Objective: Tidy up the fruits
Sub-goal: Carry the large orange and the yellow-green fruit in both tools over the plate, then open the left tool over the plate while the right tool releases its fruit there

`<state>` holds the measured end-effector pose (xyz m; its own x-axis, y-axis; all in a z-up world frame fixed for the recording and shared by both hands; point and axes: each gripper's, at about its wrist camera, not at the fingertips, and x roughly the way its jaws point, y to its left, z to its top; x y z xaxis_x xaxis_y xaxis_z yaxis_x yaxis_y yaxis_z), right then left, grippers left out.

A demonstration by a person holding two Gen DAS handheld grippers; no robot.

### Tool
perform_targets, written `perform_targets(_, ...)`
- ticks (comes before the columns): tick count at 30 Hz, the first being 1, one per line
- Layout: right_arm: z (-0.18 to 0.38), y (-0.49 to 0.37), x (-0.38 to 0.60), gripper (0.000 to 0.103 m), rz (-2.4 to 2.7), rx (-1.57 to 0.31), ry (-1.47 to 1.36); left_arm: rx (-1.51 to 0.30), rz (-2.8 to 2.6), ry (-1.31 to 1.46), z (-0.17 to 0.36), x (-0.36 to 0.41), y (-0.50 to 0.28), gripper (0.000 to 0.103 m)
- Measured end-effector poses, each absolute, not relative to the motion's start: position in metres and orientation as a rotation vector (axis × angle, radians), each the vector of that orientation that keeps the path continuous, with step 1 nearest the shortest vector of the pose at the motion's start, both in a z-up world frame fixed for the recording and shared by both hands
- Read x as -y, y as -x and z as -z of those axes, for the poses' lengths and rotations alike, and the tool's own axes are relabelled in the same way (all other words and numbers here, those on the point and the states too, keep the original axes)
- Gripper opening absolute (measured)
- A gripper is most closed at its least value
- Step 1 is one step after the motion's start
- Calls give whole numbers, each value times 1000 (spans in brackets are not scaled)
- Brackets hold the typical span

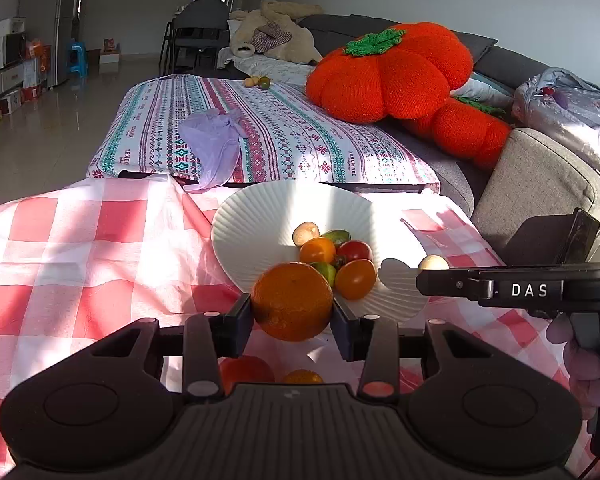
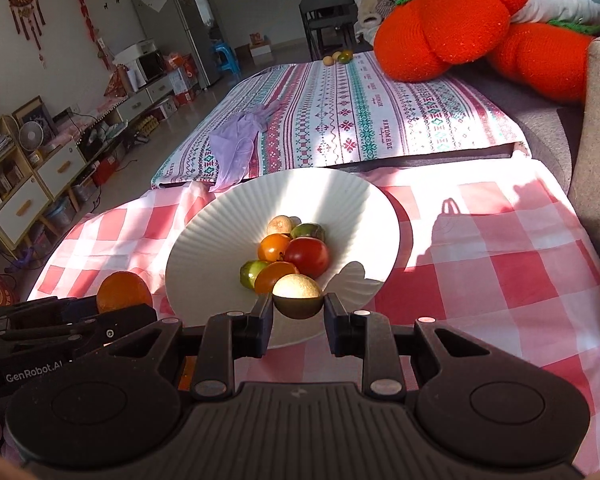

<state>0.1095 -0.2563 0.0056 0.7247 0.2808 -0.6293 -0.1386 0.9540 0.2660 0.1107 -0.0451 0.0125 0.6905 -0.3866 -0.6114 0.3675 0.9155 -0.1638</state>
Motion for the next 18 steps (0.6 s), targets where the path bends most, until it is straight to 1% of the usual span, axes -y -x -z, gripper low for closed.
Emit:
perform_targets(12, 0, -119, 256, 25, -225, -723, -179, -742, 427, -55, -3, 75, -170, 55)
perform_targets(18, 4, -123, 256, 25, -209, -728, -165, -768, 425, -104, 4, 84, -185, 55)
